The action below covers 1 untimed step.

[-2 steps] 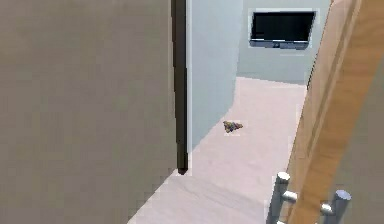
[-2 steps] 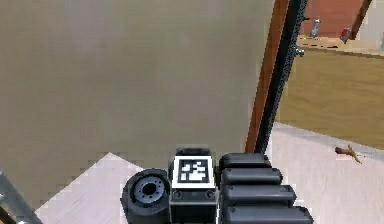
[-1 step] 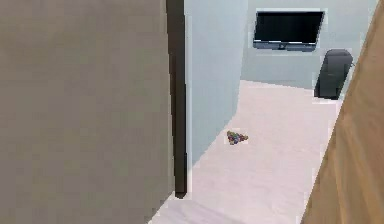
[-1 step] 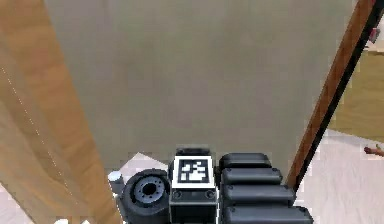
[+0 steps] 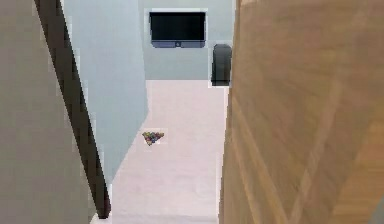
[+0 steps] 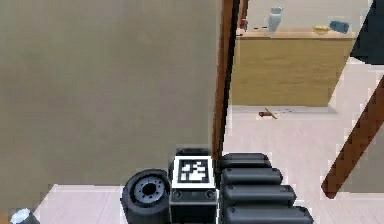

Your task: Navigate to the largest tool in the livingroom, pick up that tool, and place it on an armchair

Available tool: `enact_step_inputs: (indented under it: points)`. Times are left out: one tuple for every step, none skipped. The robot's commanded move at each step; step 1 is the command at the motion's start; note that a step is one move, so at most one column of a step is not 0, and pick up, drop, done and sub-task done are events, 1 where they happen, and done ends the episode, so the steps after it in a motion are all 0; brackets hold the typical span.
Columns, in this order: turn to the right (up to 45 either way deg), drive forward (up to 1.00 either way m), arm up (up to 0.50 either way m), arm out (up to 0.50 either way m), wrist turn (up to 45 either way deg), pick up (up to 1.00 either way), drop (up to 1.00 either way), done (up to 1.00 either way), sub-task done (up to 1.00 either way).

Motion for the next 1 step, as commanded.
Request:
enact_step_inputs:
  points:
    - [0.0,1.0,0.0,0.0,0.0,0.0,0.0,0.0,0.0]
